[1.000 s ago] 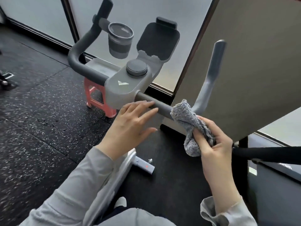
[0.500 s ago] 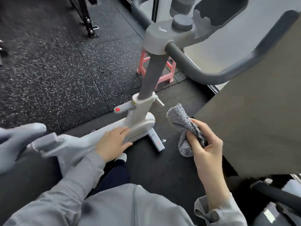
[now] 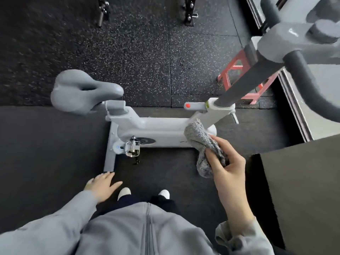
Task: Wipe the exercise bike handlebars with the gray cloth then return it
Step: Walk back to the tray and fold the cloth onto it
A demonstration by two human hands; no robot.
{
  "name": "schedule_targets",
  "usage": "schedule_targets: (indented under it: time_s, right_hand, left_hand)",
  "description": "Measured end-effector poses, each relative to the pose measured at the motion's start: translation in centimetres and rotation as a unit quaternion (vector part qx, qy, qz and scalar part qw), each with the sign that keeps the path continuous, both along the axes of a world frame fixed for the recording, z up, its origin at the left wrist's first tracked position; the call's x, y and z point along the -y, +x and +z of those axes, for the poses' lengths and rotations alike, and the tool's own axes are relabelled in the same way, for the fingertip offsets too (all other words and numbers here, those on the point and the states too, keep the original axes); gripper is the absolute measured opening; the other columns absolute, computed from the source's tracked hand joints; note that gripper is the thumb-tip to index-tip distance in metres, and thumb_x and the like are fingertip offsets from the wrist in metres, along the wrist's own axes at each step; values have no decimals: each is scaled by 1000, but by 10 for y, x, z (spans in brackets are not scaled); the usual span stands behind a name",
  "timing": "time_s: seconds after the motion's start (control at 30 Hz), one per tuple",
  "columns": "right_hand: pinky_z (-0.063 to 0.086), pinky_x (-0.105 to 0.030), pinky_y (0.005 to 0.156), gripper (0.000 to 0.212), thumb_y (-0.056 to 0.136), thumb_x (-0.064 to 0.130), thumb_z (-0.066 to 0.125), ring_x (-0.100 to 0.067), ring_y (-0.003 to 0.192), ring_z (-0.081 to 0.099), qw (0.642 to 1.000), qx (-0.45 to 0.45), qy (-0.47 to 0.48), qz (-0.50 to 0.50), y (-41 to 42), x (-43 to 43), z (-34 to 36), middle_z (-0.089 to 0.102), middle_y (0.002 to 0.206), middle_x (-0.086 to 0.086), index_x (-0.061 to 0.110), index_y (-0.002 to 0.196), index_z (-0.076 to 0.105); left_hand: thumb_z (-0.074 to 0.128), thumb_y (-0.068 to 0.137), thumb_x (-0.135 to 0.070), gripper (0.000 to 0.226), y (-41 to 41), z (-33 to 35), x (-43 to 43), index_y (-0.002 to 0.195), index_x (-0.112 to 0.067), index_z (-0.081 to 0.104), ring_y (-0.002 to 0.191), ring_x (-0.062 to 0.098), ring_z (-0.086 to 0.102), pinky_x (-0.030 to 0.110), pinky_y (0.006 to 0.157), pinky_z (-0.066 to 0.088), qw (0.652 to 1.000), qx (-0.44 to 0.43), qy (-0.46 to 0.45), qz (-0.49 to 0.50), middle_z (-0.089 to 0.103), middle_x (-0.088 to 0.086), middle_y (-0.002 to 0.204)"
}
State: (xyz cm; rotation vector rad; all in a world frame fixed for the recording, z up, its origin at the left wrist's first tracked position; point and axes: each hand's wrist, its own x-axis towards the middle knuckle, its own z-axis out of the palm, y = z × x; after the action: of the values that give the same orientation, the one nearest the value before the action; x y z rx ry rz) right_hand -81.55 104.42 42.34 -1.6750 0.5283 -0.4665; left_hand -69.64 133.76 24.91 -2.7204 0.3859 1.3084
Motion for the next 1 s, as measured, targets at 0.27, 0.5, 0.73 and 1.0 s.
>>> schedule_targets:
  time_s: [0.27, 0.5, 0.73, 1.0]
  right_hand:
    - [44, -17, 89, 37, 82, 1, 59, -4, 98, 61, 996, -16, -19, 86, 56, -69, -4, 68, 98, 13, 34, 98, 66]
    - [46, -21, 90, 37, 85, -11, 58, -13, 99, 63, 988, -39, -23, 148, 108, -193, -4, 68, 105, -11, 20, 103, 66]
    - [45, -21, 90, 38, 84, -9, 60, -10, 98, 62, 972, -42, -51, 226, 150, -323, -4, 68, 104, -8, 24, 102, 65]
    - [46, -20, 88, 33, 82, 8, 58, -6, 96, 62, 962, -31, -76, 260, 194, -388, -6, 69, 100, 1, 35, 100, 64]
  left_hand:
    - [29, 94, -56, 64, -11, -4, -65, 148, -22, 19, 145, 15, 14, 37, 116, 20, 995, -11, -45, 86, 18, -4, 158]
    - [30, 94, -56, 64, 6, -13, -178, 147, -22, 22, 144, 17, 19, 39, 114, 23, 984, -19, -70, 161, 21, -4, 157]
    - [28, 93, -57, 64, 20, -16, -300, 146, -21, 23, 142, 20, 24, 40, 112, 27, 967, -10, -67, 245, 23, -2, 156]
    - [28, 94, -55, 63, 28, -16, -375, 146, -19, 25, 140, 21, 28, 39, 111, 29, 954, -12, -60, 292, 28, 1, 154]
